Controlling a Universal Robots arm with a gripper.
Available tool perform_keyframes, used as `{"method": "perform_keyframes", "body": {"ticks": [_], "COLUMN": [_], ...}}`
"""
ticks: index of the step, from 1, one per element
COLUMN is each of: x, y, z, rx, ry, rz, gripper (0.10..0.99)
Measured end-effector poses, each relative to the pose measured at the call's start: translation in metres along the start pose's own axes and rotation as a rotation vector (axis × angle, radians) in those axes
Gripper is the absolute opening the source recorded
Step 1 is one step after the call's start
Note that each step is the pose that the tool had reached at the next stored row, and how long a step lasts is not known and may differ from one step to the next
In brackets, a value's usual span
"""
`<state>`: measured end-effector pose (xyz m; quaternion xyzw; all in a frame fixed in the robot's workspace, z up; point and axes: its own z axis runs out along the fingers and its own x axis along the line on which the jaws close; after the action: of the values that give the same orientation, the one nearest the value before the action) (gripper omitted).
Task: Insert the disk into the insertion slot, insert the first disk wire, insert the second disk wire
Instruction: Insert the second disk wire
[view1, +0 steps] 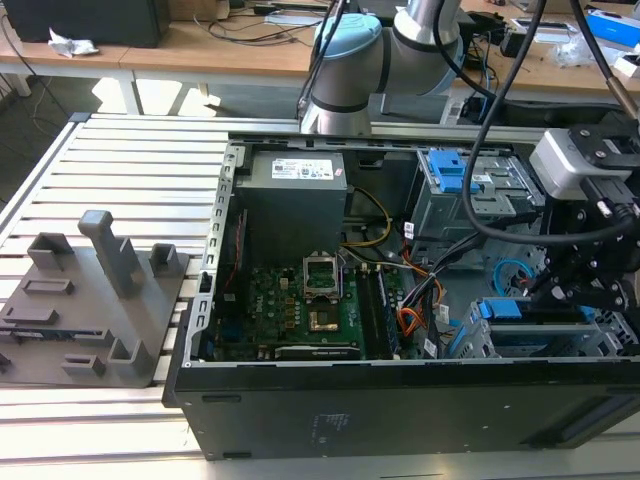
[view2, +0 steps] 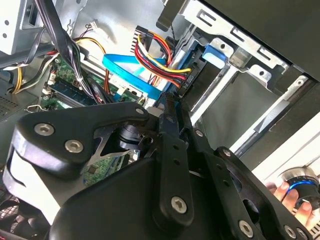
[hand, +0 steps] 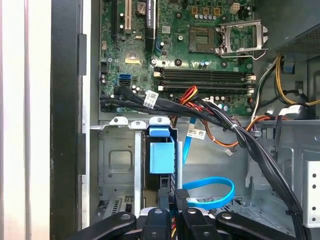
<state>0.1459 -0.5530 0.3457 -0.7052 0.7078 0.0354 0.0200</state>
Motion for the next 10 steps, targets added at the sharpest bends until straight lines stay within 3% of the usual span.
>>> {"method": "perform_keyframes", "body": {"ticks": [2,4,10], "x": [0.0013,0.0013,0.0019], "y": [0.0000,0.0000,0.0010], "z": [0.0000,0.0006,0.0020], "rx": [0.000,0.000,0.000], "ry": [-0.0018,-0.0097,-0.0103], "rz": [0.000,0.000,0.000], "gripper": [0.165,0.165,0.165]}}
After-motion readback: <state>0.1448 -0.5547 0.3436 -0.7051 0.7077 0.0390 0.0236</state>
